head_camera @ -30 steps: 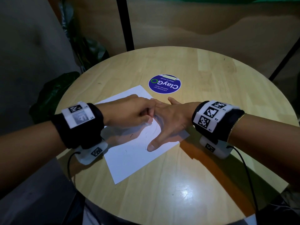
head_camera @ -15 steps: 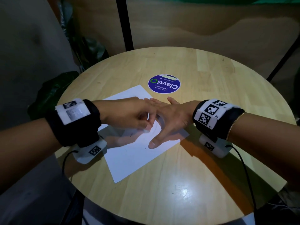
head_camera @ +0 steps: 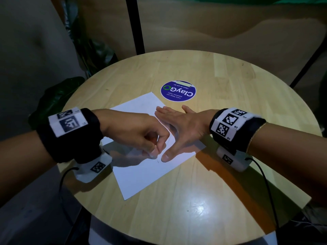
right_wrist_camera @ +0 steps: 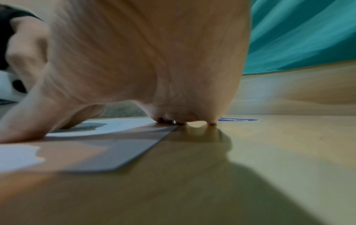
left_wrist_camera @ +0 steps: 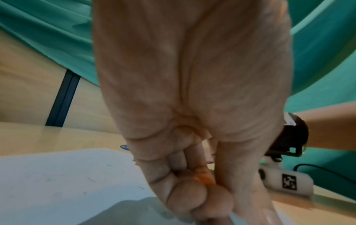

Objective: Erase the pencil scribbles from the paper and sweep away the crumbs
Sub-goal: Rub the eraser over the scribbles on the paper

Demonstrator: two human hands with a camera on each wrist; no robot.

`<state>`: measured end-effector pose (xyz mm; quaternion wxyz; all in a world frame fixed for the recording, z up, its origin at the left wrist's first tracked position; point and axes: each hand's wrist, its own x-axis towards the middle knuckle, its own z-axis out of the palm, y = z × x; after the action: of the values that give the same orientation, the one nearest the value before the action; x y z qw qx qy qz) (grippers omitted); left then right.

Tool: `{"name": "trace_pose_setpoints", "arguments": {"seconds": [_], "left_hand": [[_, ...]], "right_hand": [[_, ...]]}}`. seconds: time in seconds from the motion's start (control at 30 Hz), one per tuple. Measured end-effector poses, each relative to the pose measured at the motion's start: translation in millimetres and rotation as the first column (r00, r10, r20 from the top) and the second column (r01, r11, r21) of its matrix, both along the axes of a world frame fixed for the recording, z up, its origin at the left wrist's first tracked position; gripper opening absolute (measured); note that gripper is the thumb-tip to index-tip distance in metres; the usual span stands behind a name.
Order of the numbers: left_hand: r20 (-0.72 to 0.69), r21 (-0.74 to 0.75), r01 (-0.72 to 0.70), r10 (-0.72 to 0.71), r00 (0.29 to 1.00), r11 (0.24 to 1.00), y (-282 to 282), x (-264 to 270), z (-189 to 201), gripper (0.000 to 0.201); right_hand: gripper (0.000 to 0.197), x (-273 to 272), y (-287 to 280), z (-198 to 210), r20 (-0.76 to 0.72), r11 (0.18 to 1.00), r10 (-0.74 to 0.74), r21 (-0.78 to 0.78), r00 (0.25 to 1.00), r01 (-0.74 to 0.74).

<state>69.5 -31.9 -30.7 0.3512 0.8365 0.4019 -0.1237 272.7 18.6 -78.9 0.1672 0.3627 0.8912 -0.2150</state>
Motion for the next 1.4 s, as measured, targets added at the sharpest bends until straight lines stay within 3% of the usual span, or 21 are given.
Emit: {"name": "trace_pose_setpoints", "arguments": {"seconds": [0.07, 0.13, 0.17, 0.2, 0.27, 0.33, 0.43, 0.5, 0.53, 0.6, 0.7, 0.87, 0.93, 1.0, 1.03, 1.13, 1.17, 1.2, 1.3, 1.33, 1.4], "left_hand": [[-0.011, 0.114, 0.007, -0.006, 1.000, 0.993, 3.3, 1.8, -2.9, 0.015], [0.050, 0.301, -0.028, 0.013, 0.999, 0.953, 6.3, 4.9, -7.8, 0.013], [0.073, 0.319, -0.047, 0.025, 0.997, 0.947, 6.2, 4.1, -9.2, 0.014], [0.069, 0.276, -0.046, 0.028, 0.997, 0.960, 5.3, 2.6, -8.8, 0.017], [0.017, 0.070, -0.019, 0.018, 1.000, 0.997, -0.1, 2.2, -3.5, 0.017], [-0.007, -0.023, -0.009, 0.009, 1.000, 1.000, -3.1, 2.7, 0.8, 0.010], [0.009, 0.201, -0.099, 0.099, 0.995, 0.975, 4.2, 3.9, -4.2, 0.010], [0.027, 0.256, -0.187, 0.186, 0.982, 0.948, 6.5, 2.8, -7.7, 0.009], [0.028, 0.259, -0.203, 0.203, 0.979, 0.944, 5.7, 1.9, -9.4, 0.009], [0.028, 0.228, -0.181, 0.179, 0.983, 0.957, 0.7, 0.2, -10.5, 0.008], [0.033, 0.064, -0.116, 0.114, 0.993, 0.991, -5.3, 3.1, -6.8, 0.011], [0.065, 0.330, -0.136, 0.122, 0.990, 0.934, 9.1, 5.2, -11.5, 0.017], [0.063, 0.227, -0.077, 0.064, 0.996, 0.971, 6.8, 6.3, -10.4, 0.021], [0.041, 0.042, -0.029, 0.027, 0.999, 0.999, 3.2, 9.3, -5.3, 0.013], [0.037, 0.034, -0.026, 0.024, 0.999, 0.999, 5.5, 9.7, -4.9, 0.009], [0.064, 0.284, -0.066, 0.049, 0.997, 0.956, 16.0, 9.5, -10.7, 0.006], [0.084, 0.321, -0.080, 0.055, 0.995, 0.944, 15.8, 8.9, -12.9, 0.008], [0.095, 0.315, -0.074, 0.046, 0.994, 0.946, 14.3, 8.4, -14.6, 0.012], [0.040, 0.156, 0.022, -0.028, 0.999, 0.987, 7.6, 11.5, -9.6, 0.015], [0.024, 0.142, 0.032, -0.035, 0.999, 0.989, 9.6, 12.5, -8.0, 0.012], [0.022, 0.243, 0.008, -0.014, 1.000, 0.970, 18.6, 13.7, -9.3, 0.011]], "right_hand": [[0.129, 0.0, -0.6, 1.7, -0.023, 1.000, -0.008, -0.029, 1.000, 0.007], [0.079, 0.1, -2.9, 5.3, -0.088, 0.998, -0.027, -0.054, 0.996, 0.023], [0.073, -0.1, -3.3, 5.0, -0.104, 0.998, -0.034, -0.053, 0.994, 0.028], [0.086, 0.2, -2.9, 3.6, -0.095, 0.999, -0.024, -0.041, 0.995, 0.020], [0.133, 0.9, -2.0, 0.9, -0.020, 1.000, 0.002, -0.009, 1.000, -0.002], [0.145, 0.4, -1.5, 1.1, 0.005, 1.000, 0.000, 0.010, 1.000, 0.000], [0.124, -0.5, -1.8, 3.9, -0.089, 0.999, -0.035, -0.033, 0.995, 0.032], [0.096, 3.5, -0.3, 6.6, -0.166, 0.995, -0.068, -0.080, 0.984, 0.056], [0.093, 7.4, 1.5, 7.5, -0.187, 0.995, -0.072, -0.083, 0.980, 0.057], [0.096, 14.4, 2.2, 10.5, -0.209, 0.999, -0.050, -0.017, 0.977, 0.047], [0.102, 16.8, -1.0, 9.8, -0.206, 0.991, 0.009, 0.129, 0.978, 0.018], [0.093, 15.1, 1.2, 3.6, -0.170, 0.996, -0.013, 0.081, 0.985, 0.027], [0.096, 17.2, 1.3, 3.7, -0.102, 0.998, 0.003, 0.070, 0.995, 0.005], [0.120, 16.8, 0.4, 3.7, -0.034, 0.998, 0.020, 0.067, 0.999, -0.018], [0.122, 16.1, 0.3, 4.2, -0.028, 0.998, 0.024, 0.064, 0.999, -0.022], [0.086, 16.1, 1.4, 4.0, -0.114, 1.000, 0.016, 0.011, 0.993, -0.015], [0.084, 16.2, 1.4, 2.7, -0.122, 1.000, 0.016, 0.010, 0.992, -0.014], [0.088, 16.4, 1.7, 1.8, -0.113, 1.000, 0.015, 0.016, 0.993, -0.014], [0.126, 15.9, 0.8, 0.9, -0.069, 0.999, 0.028, 0.046, 0.997, -0.025], [0.127, 14.9, 0.1, 1.6, -0.070, 0.999, 0.026, 0.043, 0.997, -0.023], [0.105, 13.9, -1.9, 5.5, -0.109, 1.000, 0.013, 0.002, 0.994, -0.013]]}}
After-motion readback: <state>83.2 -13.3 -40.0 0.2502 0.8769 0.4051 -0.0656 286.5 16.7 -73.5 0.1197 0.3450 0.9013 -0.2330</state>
